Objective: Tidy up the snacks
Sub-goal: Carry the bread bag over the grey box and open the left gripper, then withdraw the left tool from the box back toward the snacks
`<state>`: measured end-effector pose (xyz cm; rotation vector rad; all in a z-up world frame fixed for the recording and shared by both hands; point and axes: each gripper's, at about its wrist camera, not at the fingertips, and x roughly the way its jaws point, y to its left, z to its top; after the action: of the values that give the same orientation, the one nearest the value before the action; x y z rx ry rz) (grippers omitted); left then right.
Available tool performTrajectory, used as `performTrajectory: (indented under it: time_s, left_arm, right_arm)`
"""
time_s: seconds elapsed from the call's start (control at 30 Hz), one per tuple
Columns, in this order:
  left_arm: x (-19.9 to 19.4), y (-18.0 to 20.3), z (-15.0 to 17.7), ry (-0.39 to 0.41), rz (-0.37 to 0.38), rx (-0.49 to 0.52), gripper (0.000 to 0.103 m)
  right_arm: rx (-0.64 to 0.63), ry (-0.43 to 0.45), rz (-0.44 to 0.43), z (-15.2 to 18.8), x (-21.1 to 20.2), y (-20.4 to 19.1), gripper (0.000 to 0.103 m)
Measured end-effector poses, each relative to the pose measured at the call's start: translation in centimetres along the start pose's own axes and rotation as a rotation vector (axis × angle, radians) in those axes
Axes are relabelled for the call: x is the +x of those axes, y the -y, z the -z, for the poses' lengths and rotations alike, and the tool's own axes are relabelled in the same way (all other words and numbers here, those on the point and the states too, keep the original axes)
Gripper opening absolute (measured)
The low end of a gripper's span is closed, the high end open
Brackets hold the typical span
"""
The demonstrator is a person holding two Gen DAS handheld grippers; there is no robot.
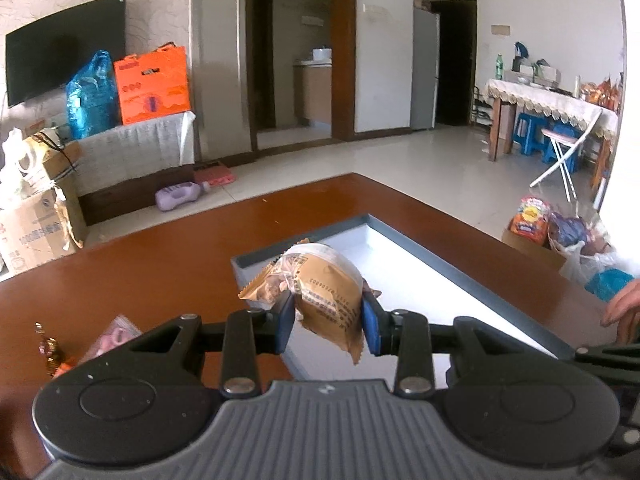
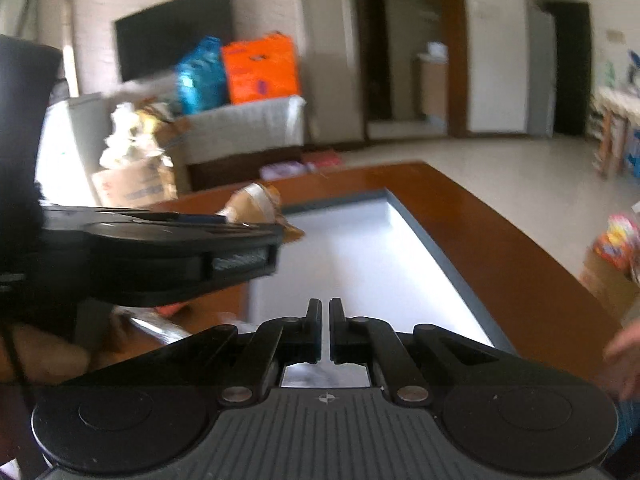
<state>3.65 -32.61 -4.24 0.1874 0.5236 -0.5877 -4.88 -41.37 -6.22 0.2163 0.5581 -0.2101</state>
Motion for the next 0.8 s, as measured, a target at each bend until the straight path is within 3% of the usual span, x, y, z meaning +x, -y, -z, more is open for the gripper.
performTrajectory:
  time_s: [0.2, 0.3, 0.4, 0.47, 0.5, 0.8]
  left_arm:
    - [1.3, 0.6, 0.5, 0.002, -0.018, 0.006, 0.035]
    - [1.2, 0.4, 0.9, -0.010, -0.048, 0.001, 0.041]
    - [0.7, 0.3, 1.2, 0.024, -0.063, 0.010, 0.057]
    - [0.2, 0.5, 1.1, 0.057, -0.073, 0.028, 0.083]
    - [0.0, 0.6, 1.1, 0.069, -0.077, 0.035, 0.088]
    - [-1.1, -0.3, 1.2, 0.061, -0.071, 0.039, 0.089]
  right_arm:
    - [0.035, 0.013, 0.007, 0.5, 0.1, 0.9, 0.007]
    - [0.031, 0.013, 0.006, 0.6, -0.2, 0.7, 0.008]
    - [0.037, 0.009, 0.007, 0.5, -0.1, 0.8, 0.008]
    - [0.042, 0.007, 0.003, 0.5, -0.1, 0.8, 0.010]
    - [0.043, 0.006, 0.001, 0.5, 0.0, 0.7, 0.010]
    - [0.043, 0.008, -0.002, 0.2, 0.0, 0.7, 0.010]
